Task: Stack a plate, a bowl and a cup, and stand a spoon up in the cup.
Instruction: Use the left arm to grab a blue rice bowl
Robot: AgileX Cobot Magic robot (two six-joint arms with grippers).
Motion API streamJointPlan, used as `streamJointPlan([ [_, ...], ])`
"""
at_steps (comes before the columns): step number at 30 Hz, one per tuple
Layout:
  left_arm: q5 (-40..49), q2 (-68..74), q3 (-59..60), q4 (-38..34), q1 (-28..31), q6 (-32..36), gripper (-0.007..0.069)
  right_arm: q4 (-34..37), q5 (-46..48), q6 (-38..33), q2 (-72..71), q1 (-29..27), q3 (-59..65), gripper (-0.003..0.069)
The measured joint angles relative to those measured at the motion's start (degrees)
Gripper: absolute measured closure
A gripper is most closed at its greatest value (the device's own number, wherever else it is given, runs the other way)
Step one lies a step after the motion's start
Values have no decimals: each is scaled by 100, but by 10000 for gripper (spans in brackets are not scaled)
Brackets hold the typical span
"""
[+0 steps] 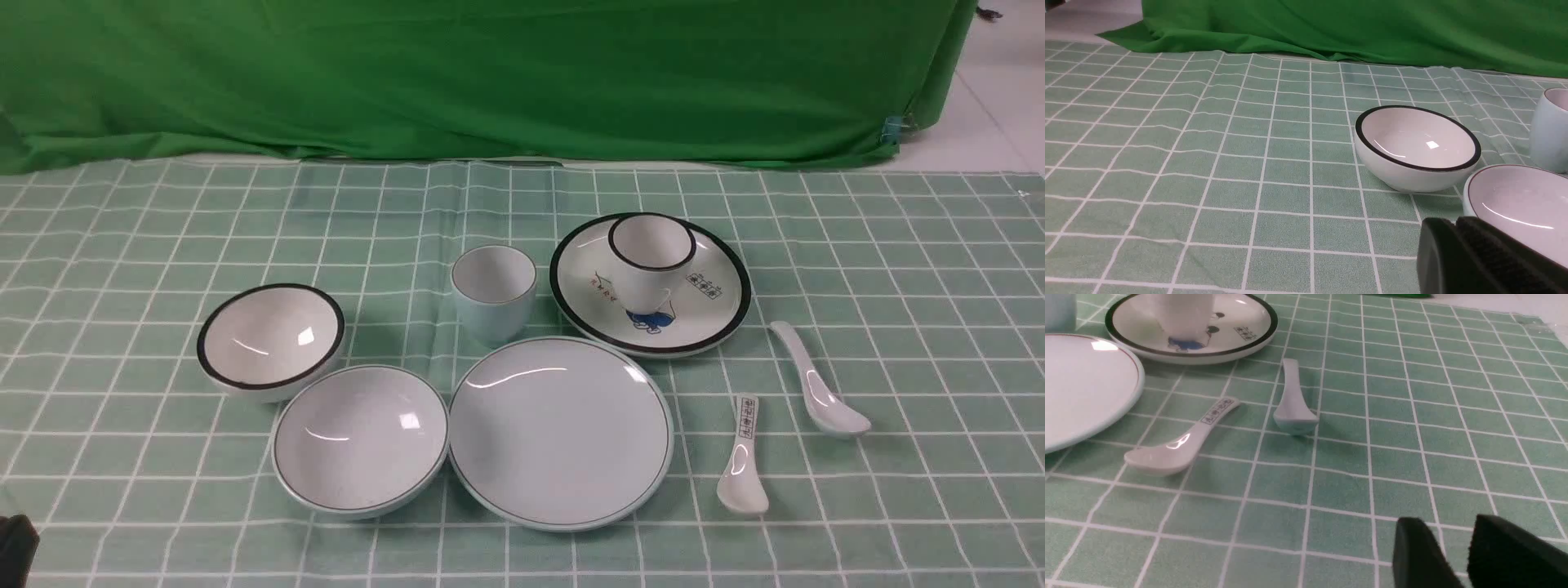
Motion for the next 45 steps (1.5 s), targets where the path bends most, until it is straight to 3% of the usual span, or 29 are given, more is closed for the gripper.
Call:
streamJointPlan([
  [26,-77,0,0,-9,0,7,607,0,0,0,0,0,0,418],
  [29,-603,0,0,-819,0,-330,607,0,0,0,0,0,0,418],
  [31,-1087,0,0,-1795,0,-697,607,0,0,0,0,0,0,418],
  [37,-1851,0,0,-2710,0,-1156,607,0,0,0,0,0,0,418],
  [41,-835,86,-594,-2561,-109,-1068,607,0,0,0,0,0,0,418],
  [45,805,1091,-1885,-2232,-356,23,607,0,0,0,0,0,0,418],
])
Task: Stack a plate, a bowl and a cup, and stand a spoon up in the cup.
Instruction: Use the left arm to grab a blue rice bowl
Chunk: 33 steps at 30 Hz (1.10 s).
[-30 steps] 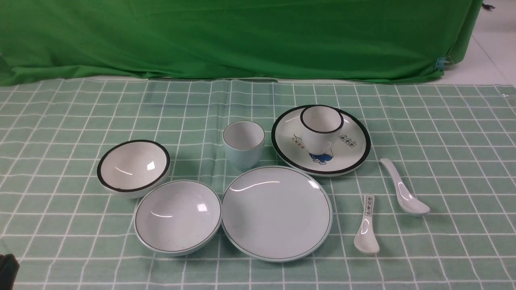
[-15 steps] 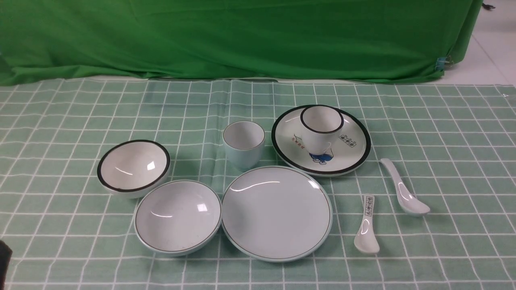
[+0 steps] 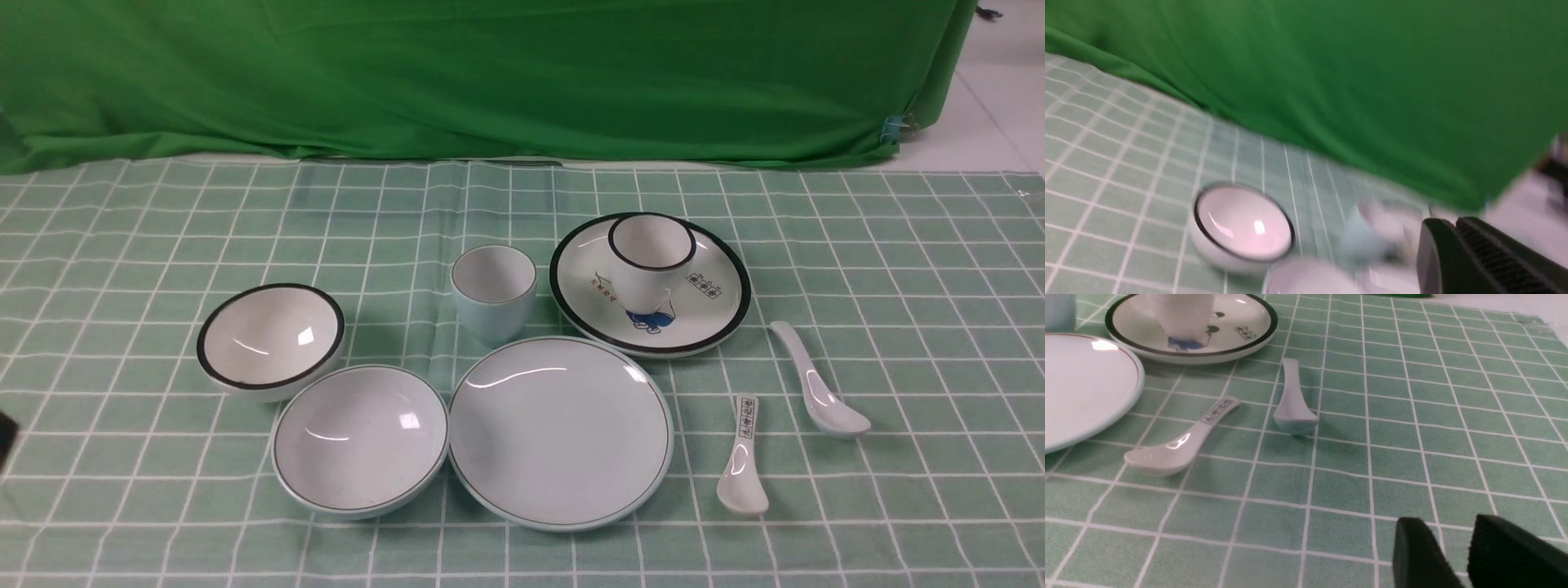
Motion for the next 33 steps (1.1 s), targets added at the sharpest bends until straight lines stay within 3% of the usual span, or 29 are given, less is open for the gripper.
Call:
streamJointPlan([
  [5,2258,2685,-1693,41,-256,1387,607,0,0,0,0,0,0,418],
  [10,2304,4295,-2433,89,-1224,1903,607,0,0,0,0,0,0,418],
  [15,2281,5662,-3103,814,-2566,1989,607,0,0,0,0,0,0,418],
  [20,2451,6107,-3487,1370,-3093,1991,607,6,-145,50,0,0,0,418],
  [24,2498,6171,-3565,1594,-3146,1991,607,231,-728,690,0,0,0,418],
  [29,2544,6205,-3579,1981,-3146,1991,607,345,-1559,2147,0,0,0,418],
  [33,2535,6246,-3590,2297,-3146,1991,598,366,-1711,2905,0,63,-29,445],
])
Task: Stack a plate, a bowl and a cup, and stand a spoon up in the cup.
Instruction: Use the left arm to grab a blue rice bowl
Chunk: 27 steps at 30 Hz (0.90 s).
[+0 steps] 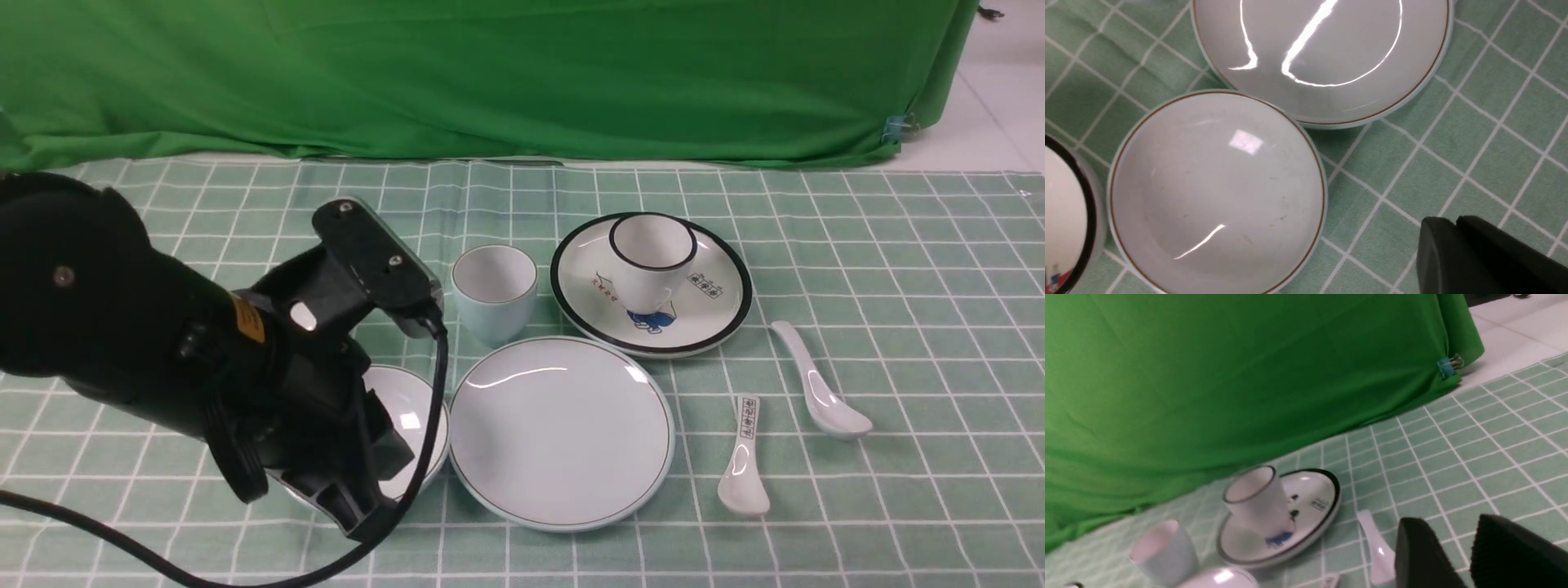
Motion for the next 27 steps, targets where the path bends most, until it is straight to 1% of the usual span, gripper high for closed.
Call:
streamJointPlan([
  [2,-24,68,0,60,0,0,580,6,593,72,74,232,-310,503],
  [3,-23,123,-7,85,0,0,565,13,867,-22,157,367,-519,527],
  [4,-23,196,-7,121,0,0,546,13,1270,-221,339,617,-893,558],
  [5,-23,246,-7,161,0,0,529,13,1476,-450,492,800,-1096,573],
  [6,-13,341,-7,223,0,7,505,13,1892,-838,717,1046,-1523,585],
  [7,27,491,-7,325,0,41,473,13,2317,-1147,1017,1349,-1949,589],
  [8,33,513,-7,325,0,41,468,13,2389,-1207,1070,1349,-1949,589],
  [10,90,820,-7,540,0,112,391,17,3191,-1859,1735,2021,-2756,589],
  [11,90,866,-7,553,0,112,379,17,3284,-1894,1830,2067,-2800,588],
  [12,90,936,-7,598,0,122,361,17,3410,-2035,1964,2238,-2951,587],
  [13,90,1114,-7,657,0,180,314,12,3616,-2235,2290,2557,-3142,585],
  [15,85,1318,-7,697,0,401,264,12,3679,-2406,2602,2906,-3222,580],
  [17,34,1482,-7,735,0,589,230,6,3707,-2462,2852,3158,-3241,575],
  [20,-207,1727,-8,910,0,735,204,1,3728,-2481,3097,3420,-3241,571],
  [23,-378,1960,-8,1067,0,748,204,1,3728,-2569,3205,3509,-3241,571],
  [26,-544,2208,-8,1105,0,763,228,1,3685,-2645,3210,3530,-3241,571],
  [27,-604,2313,-13,1117,0,763,256,1,3658,-2645,3210,3530,-3241,571],
])
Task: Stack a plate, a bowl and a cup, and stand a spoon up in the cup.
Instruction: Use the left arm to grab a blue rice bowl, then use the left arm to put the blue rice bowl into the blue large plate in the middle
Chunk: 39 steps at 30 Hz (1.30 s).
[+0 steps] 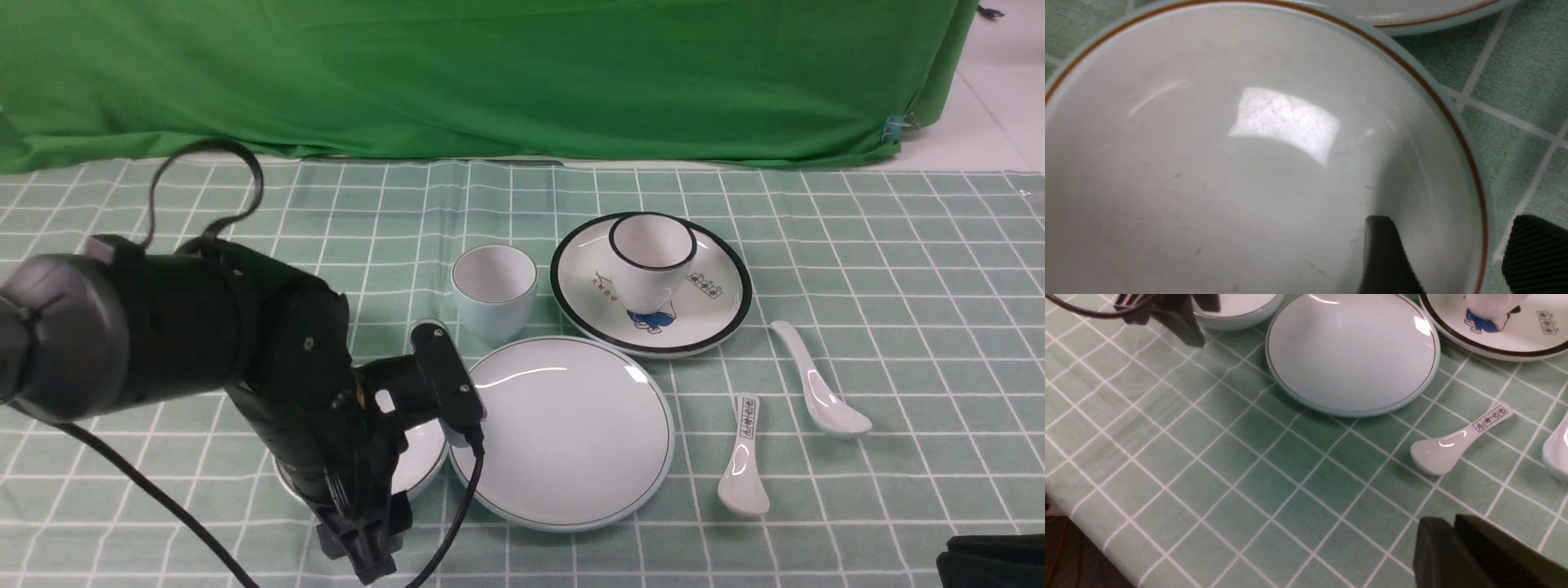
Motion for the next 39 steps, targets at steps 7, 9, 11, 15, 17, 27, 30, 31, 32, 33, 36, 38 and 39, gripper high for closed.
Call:
streamJointPlan([
  [7,-66,45,-42,-29,0,0,540,0,-19,-37,0,5,0,569],
  [9,-35,-5,-60,-35,0,-19,561,0,-19,-50,0,5,0,569],
  [11,61,-111,-88,-28,-19,-171,573,0,-19,-50,0,5,0,569],
  [15,446,-536,-200,112,-279,-860,598,0,-31,-50,0,5,0,569],
  [17,588,-857,-403,238,-563,-1093,600,0,-60,-50,0,5,0,569],
  [27,162,-301,-1373,237,-1468,-1099,600,-1,-104,-55,21,5,0,569],
  [30,-108,141,-1505,237,-1563,-1091,600,-1,-109,-43,28,5,0,569],
  [31,-143,348,-1582,279,-1564,-1091,600,-1,-109,-43,28,5,0,569],
  [32,-149,478,-1635,305,-1567,-1085,600,-6,-109,-31,28,5,0,569],
  [33,-149,567,-1673,345,-1567,-1081,600,-6,-109,-31,28,5,0,569],
  [36,-242,767,-1738,344,-1570,-1024,600,-6,-109,0,28,5,0,569],
  [38,-253,814,-1764,261,-1570,-879,600,-6,-109,0,28,5,0,569],
  [39,-259,834,-1771,204,-1570,-822,600,-6,-109,0,28,5,0,569],
])
